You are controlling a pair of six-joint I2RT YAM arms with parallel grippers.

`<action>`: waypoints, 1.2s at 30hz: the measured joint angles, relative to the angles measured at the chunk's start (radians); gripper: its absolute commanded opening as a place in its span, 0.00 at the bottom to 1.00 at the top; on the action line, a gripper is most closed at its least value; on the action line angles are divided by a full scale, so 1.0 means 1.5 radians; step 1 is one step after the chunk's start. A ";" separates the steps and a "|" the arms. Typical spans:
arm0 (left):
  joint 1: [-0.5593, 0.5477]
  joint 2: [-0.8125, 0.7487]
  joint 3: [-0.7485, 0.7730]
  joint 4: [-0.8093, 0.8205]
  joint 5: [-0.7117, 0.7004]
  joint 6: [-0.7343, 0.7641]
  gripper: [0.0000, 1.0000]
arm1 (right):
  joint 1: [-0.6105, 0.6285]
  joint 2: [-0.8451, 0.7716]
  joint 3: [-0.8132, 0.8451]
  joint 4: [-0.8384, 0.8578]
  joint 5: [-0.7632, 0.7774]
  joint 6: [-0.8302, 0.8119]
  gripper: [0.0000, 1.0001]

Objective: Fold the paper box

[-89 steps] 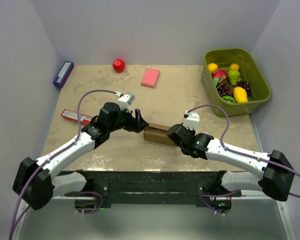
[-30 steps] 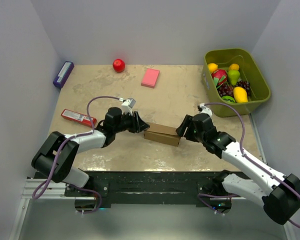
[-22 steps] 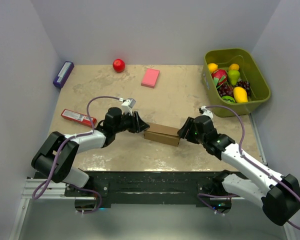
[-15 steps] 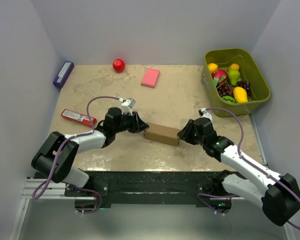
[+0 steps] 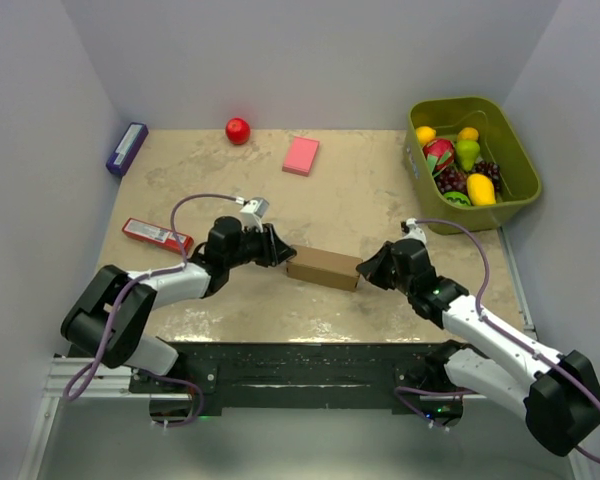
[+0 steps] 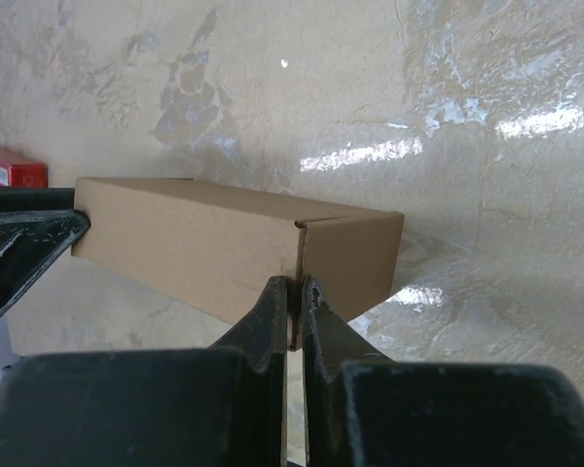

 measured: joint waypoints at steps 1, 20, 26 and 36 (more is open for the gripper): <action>0.000 -0.003 0.003 -0.007 -0.001 0.001 0.43 | 0.000 0.001 0.002 -0.001 0.000 -0.001 0.00; 0.000 -0.061 0.032 -0.154 -0.021 0.007 0.43 | 0.000 -0.008 0.010 -0.014 0.011 -0.009 0.00; 0.000 -0.061 0.010 -0.120 -0.008 0.003 0.31 | 0.001 -0.008 0.012 -0.017 0.011 -0.010 0.00; -0.003 -0.066 -0.039 -0.041 -0.009 -0.003 0.17 | 0.002 -0.010 0.017 -0.028 0.014 -0.012 0.00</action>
